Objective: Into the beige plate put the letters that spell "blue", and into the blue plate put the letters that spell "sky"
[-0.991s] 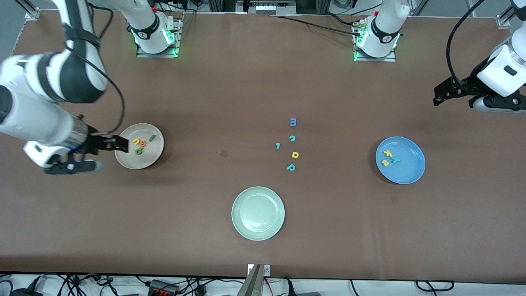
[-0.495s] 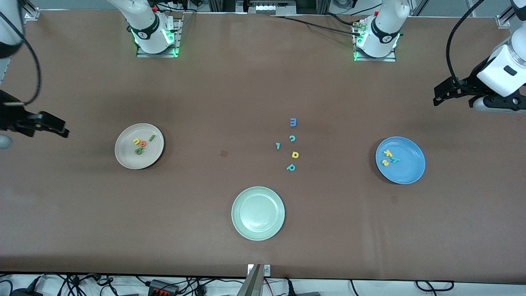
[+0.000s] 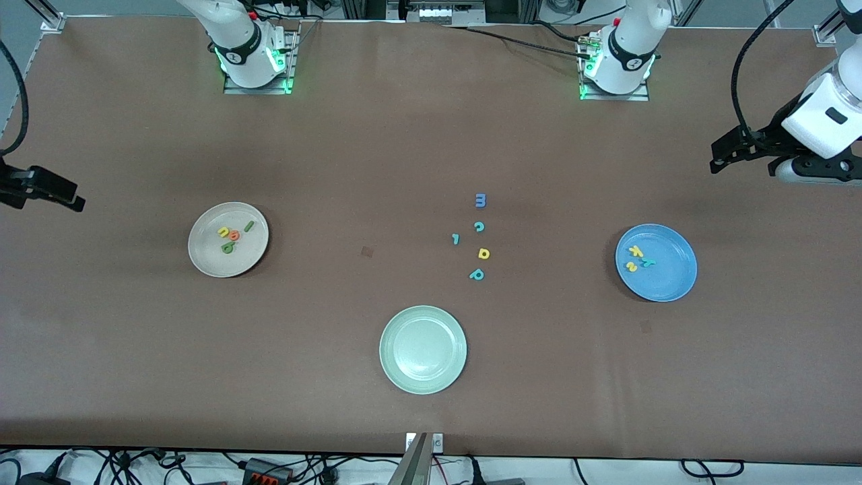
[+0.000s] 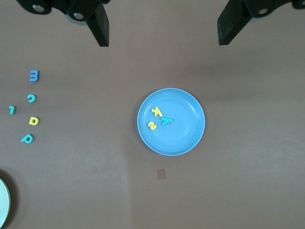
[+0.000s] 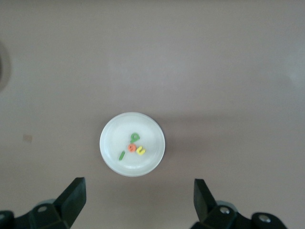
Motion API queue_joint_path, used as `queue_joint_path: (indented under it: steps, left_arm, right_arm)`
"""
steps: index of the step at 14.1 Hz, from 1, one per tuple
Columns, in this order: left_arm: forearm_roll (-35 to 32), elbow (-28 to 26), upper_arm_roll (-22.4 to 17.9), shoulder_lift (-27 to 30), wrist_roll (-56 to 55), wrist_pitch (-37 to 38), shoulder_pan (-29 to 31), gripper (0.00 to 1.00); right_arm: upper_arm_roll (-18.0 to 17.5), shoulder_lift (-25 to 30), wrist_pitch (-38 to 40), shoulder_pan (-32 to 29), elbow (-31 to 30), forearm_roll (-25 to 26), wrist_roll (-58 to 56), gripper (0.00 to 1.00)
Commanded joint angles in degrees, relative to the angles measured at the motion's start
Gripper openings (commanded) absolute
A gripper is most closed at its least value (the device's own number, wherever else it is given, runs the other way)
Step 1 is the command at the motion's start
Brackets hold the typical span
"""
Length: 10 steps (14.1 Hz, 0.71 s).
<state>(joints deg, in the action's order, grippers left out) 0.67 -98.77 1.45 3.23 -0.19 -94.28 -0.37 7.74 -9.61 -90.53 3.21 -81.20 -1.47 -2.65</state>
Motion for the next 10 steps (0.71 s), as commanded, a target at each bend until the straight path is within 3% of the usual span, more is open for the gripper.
queue_joint_path:
  steps: [1,5,10]
  left_arm:
    - [0.82,0.86,-0.22,-0.16,0.89,0.85,-0.06,1.0]
    - [0.82,0.86,-0.22,-0.07,0.89,0.85,-0.06,1.0]
    - [0.82,0.78,-0.22,-0.07,0.89,0.85,-0.06,1.0]
  right_arm:
    - [-0.54,3.27,0.98,0.83,-3.42,1.21,0.98,1.0]
    - [-0.36,8.28,-4.29,0.75,-12.39,1.21,0.89,1.0]
    - [-0.19,6.44,-4.74,0.4,-9.07,1.38,0.45,1.0]
